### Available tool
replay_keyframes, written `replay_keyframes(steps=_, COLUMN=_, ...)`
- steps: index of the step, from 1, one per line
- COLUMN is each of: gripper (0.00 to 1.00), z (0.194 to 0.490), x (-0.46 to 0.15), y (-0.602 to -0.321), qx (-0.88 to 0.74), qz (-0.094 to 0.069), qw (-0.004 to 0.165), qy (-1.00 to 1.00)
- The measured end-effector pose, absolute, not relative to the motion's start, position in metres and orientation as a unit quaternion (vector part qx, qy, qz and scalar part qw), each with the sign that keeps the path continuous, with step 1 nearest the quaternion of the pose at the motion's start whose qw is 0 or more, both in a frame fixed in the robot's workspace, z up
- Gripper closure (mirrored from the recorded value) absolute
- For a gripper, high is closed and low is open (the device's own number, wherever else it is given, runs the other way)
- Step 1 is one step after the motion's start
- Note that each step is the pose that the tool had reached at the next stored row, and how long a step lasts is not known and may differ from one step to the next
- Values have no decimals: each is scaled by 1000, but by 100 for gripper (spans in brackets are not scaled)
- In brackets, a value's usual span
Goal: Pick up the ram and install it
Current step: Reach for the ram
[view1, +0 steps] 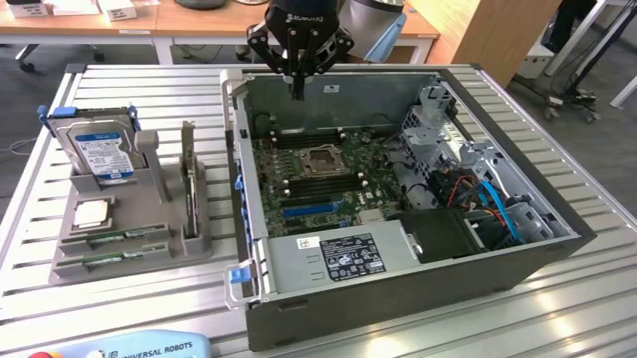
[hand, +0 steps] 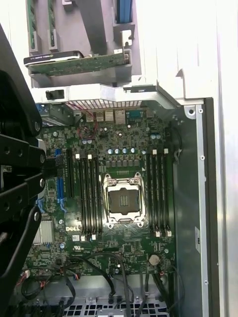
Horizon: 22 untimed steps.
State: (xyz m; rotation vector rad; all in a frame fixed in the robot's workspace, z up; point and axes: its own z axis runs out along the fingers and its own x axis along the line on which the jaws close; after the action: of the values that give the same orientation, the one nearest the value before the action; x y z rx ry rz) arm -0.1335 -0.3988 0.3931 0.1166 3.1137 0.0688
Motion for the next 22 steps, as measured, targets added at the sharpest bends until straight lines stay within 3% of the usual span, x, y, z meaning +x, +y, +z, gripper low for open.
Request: replay_keyframes(steps=22, gripper=90, z=393, x=-148, y=-399, qx=37, qz=22, qw=12, qy=999)
